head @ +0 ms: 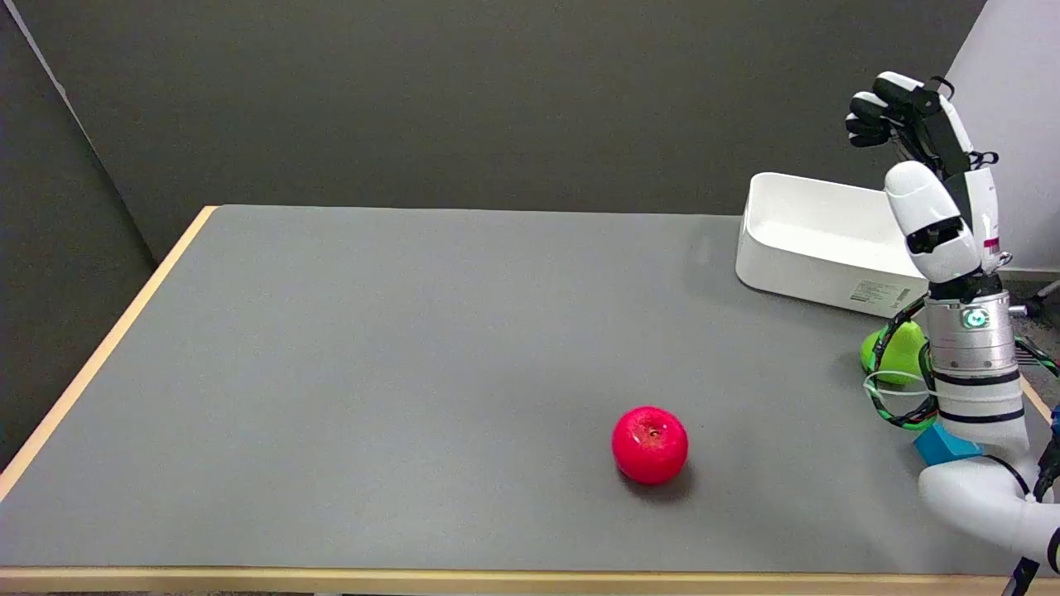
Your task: Pick up the red apple.
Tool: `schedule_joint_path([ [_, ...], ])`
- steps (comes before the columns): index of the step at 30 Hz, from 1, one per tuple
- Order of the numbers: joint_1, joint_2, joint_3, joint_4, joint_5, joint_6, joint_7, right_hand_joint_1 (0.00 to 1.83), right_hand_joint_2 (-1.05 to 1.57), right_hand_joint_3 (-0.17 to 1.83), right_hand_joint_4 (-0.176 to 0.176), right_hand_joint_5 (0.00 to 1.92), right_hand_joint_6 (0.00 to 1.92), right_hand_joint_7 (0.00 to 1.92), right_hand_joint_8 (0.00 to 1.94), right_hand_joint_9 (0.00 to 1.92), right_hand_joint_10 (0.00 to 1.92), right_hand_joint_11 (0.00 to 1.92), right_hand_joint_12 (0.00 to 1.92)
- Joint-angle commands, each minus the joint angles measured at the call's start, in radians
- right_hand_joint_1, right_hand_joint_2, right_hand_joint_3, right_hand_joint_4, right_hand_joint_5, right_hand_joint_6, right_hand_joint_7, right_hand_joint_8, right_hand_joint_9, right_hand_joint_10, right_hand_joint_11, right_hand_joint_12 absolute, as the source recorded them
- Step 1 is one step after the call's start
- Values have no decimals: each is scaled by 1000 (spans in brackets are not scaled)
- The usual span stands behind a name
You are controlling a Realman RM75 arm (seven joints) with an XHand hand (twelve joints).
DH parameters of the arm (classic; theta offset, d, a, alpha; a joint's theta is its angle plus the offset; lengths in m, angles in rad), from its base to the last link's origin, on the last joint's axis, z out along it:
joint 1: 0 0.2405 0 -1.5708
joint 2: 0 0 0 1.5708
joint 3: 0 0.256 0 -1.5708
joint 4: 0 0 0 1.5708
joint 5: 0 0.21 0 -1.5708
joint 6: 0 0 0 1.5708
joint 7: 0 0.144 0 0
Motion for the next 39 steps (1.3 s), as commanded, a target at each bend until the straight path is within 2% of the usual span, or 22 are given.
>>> schedule_joint_path([
  [1, 3, 16, 96, 11, -115, -95, -4, 212, 758, 836, 99, 300, 565, 458, 465, 379, 927, 243, 1381],
  [8, -105, 58, 279, 118, -285, -211, -8, 251, 698, 833, 77, 323, 598, 478, 492, 378, 971, 268, 1448],
  [14, -194, 70, 397, 190, -418, -293, -3, 273, 686, 834, 76, 332, 617, 486, 504, 386, 986, 273, 1458],
  [22, -252, 53, 431, 199, -592, -220, -8, 334, 633, 892, 84, 344, 653, 503, 552, 422, 992, 287, 1498],
  [24, -275, 41, 454, 203, -648, -198, -9, 336, 645, 856, 89, 351, 668, 516, 552, 422, 1020, 303, 1495],
  [28, -349, 1, 498, 229, -765, -160, -50, 290, 604, 936, 98, 356, 680, 512, 584, 451, 972, 316, 1495],
  [32, -427, -50, 535, 264, -820, -127, -149, 306, 592, 926, 96, 362, 688, 514, 590, 455, 985, 315, 1496],
  [35, -492, -78, 560, 291, -855, -104, -156, 369, 598, 899, 86, 368, 701, 527, 596, 458, 1034, 309, 1533],
  [37, -524, -84, 558, 304, -880, -94, -155, 317, 595, 926, 95, 371, 701, 534, 609, 478, 1019, 337, 1529],
  [39, -541, -85, 546, 318, -912, -95, -155, 364, 615, 862, 90, 370, 710, 541, 595, 459, 1072, 335, 1539],
])
